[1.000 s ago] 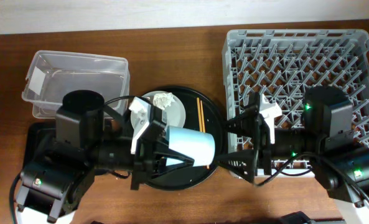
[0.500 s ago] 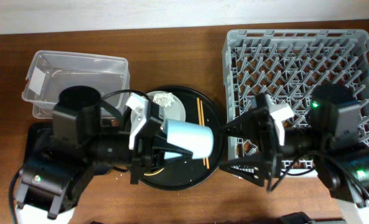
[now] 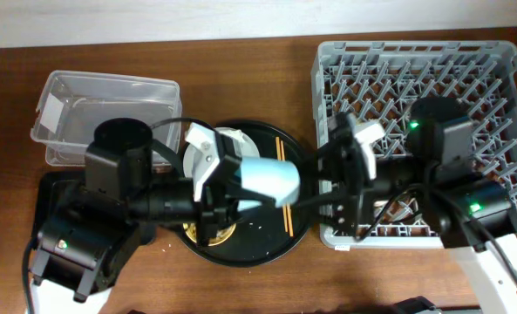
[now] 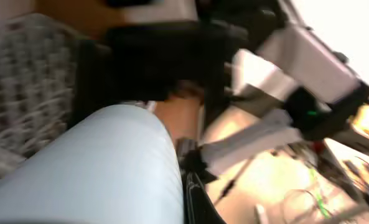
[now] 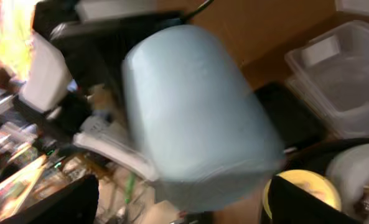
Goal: Sort waste into correct bins and load items into the dishwasher rack
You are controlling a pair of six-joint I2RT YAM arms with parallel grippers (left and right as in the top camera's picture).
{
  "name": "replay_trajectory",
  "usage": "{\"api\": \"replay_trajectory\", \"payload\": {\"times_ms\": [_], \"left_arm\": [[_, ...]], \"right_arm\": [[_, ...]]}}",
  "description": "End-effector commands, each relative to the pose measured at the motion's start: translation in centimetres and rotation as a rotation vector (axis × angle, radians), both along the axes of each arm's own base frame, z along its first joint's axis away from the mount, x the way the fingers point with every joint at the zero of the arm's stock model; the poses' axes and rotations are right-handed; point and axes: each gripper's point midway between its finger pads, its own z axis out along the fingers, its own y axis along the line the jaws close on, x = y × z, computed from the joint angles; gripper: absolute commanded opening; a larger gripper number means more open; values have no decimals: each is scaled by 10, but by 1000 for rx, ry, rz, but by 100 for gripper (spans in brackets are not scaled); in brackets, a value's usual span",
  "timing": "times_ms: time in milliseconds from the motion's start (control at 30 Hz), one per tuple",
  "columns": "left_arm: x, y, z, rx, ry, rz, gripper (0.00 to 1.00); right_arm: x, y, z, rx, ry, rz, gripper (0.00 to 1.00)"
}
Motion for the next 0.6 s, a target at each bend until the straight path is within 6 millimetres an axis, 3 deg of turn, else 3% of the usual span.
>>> {"api": "replay_trajectory", "payload": {"times_ms": [0, 133, 267, 300, 400, 433, 467, 500, 533, 567], "left_arm": [[-29, -1, 15, -58, -20, -106, 0], [-28, -2, 16, -62, -28, -107, 0], [-28, -2, 16, -63, -26, -110, 0], [-29, -2, 16, -61, -23, -110, 0], [-29, -1, 15, -59, -13, -109, 1], [-29, -1, 14, -55, -6, -108, 20], [-30, -1, 14, -54, -2, -108, 46], [-30, -1, 13, -53, 1, -108, 84], [-30, -1, 13, -53, 1, -107, 99], [-29, -1, 13, -52, -1, -104, 99]], "right_arm": [[-4, -13, 16, 68, 14, 28, 91], [-33, 15, 15, 56, -7, 161, 91], [-41, 25, 17, 58, -45, 201, 66], [-41, 25, 17, 59, -49, 200, 50], [-36, 22, 17, 58, -48, 182, 50], [-29, 16, 18, 56, -37, 144, 48], [-22, 9, 19, 55, -17, 103, 47], [-11, -5, 20, 53, 4, 29, 47], [2, -21, 15, 28, 47, -86, 47], [24, -47, -4, -65, 114, -315, 48]]}}
